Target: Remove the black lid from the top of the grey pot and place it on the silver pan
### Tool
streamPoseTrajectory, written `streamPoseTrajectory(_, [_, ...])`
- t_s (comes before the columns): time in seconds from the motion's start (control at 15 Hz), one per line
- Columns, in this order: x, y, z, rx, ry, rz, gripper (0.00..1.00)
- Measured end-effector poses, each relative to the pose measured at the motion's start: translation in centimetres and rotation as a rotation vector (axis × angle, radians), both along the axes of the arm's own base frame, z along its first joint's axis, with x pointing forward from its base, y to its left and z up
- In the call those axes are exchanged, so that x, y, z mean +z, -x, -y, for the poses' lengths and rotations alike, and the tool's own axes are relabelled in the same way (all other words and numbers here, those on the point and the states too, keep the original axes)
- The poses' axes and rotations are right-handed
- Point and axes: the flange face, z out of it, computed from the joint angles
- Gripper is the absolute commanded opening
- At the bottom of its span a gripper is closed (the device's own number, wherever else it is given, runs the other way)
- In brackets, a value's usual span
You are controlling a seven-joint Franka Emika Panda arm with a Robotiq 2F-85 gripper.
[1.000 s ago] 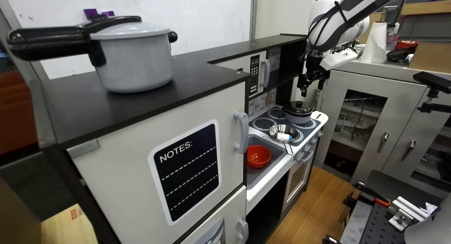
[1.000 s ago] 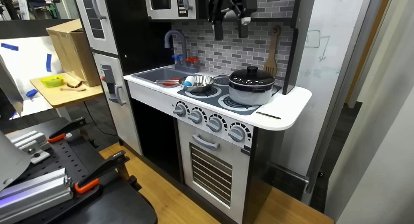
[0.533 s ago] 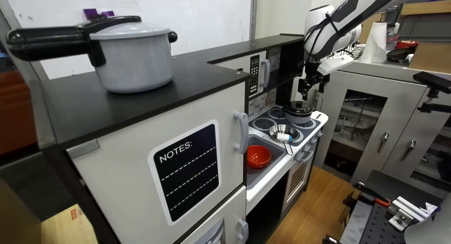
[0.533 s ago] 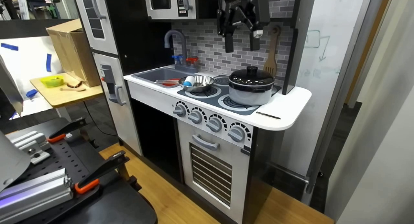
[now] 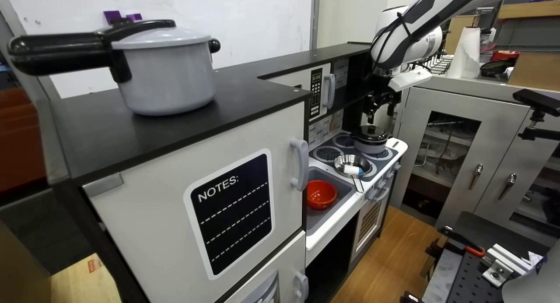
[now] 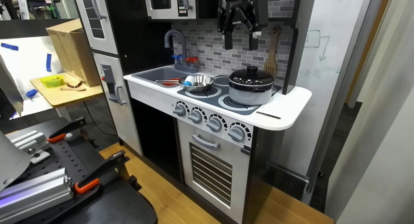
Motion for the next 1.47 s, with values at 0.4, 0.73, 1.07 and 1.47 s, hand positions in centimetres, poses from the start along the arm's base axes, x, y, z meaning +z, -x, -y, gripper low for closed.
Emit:
streamPoseTrajectory(0.4, [-1.9, 0.0, 1.4, 0.032, -0.088, 0.021, 1.00])
streamPoseTrajectory(0.73, [-2.6, -0.7, 4.4, 0.029, -0.081, 0.037, 1.00])
streamPoseTrajectory(1.07, [-2.8, -0.7, 5.5, 0.031, -0.083, 0.039, 1.00])
streamPoseTrajectory(1.47, [-3.1, -0.8, 4.8, 0.053, -0.089, 0.034, 1.00])
